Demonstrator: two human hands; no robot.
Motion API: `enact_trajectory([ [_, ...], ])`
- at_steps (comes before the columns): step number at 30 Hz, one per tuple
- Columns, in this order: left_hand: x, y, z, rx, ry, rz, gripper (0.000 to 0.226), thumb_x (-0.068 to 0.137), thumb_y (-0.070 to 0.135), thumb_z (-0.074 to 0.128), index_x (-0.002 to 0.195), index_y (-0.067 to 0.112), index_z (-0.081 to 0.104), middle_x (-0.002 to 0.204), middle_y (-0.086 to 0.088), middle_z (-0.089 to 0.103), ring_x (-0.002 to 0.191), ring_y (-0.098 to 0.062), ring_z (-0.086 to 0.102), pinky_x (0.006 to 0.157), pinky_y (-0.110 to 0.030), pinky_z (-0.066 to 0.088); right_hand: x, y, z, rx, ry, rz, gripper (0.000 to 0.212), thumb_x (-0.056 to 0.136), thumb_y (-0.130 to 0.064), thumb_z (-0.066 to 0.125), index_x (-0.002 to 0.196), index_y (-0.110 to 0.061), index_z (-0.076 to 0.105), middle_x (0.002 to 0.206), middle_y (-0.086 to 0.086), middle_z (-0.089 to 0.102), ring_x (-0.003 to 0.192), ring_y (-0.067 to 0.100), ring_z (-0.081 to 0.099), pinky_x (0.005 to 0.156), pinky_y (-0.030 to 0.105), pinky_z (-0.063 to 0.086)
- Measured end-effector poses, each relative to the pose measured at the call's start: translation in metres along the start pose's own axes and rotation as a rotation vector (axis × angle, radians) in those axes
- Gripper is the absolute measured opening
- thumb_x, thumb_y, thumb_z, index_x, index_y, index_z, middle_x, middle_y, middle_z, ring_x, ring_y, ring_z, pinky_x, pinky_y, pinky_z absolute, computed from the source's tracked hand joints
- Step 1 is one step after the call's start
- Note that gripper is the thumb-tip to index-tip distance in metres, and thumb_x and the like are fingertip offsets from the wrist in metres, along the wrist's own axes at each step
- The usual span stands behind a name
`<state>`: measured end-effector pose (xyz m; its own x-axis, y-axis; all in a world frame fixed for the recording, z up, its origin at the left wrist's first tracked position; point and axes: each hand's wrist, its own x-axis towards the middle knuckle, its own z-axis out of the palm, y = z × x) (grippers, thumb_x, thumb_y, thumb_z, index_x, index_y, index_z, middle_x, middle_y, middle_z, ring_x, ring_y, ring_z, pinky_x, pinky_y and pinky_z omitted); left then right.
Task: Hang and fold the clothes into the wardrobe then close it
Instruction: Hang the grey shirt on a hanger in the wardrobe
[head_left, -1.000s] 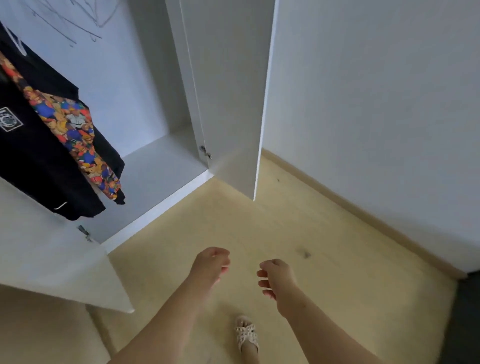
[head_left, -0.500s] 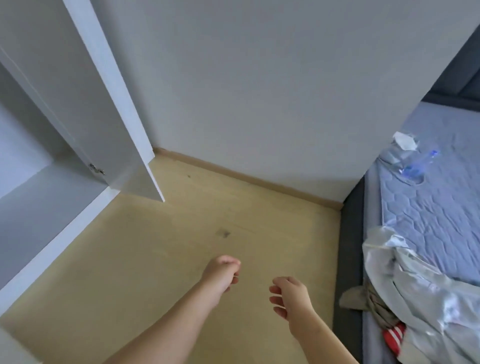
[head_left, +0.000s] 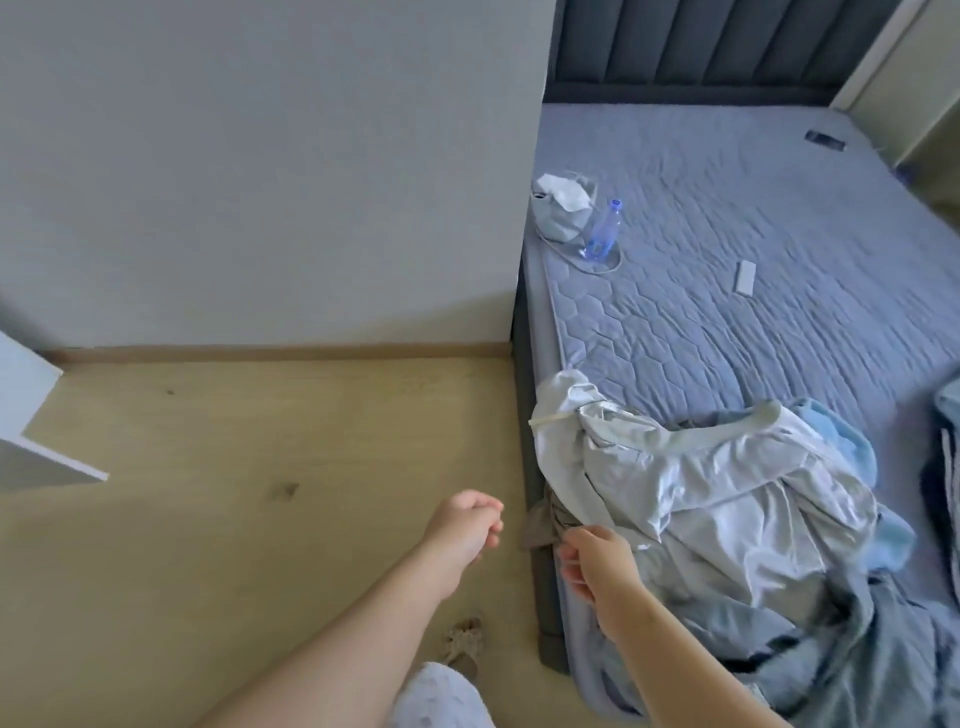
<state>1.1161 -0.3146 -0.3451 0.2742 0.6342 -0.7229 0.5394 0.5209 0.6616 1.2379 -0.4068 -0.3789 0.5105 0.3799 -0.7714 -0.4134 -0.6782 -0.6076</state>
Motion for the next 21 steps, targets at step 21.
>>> enact_trajectory([
  [21, 0.092, -0.014, 0.241, 0.257, -0.048, -0.216, 0.019, 0.093, 0.003, 0.039, 0.086, 0.010, 0.055, 0.072, -0.001, 0.053, 0.058, -0.010, 0.047, 0.034, -0.007, 0.033, 0.136, 0.093, -0.205, -0.132, 0.096, 0.326, 0.016, 0.087, -0.007, 0.038, 0.077, -0.014, 0.048, 0.068, 0.006, 0.047, 0.061, 0.021, 0.046, 0.053, 0.024, 0.037],
])
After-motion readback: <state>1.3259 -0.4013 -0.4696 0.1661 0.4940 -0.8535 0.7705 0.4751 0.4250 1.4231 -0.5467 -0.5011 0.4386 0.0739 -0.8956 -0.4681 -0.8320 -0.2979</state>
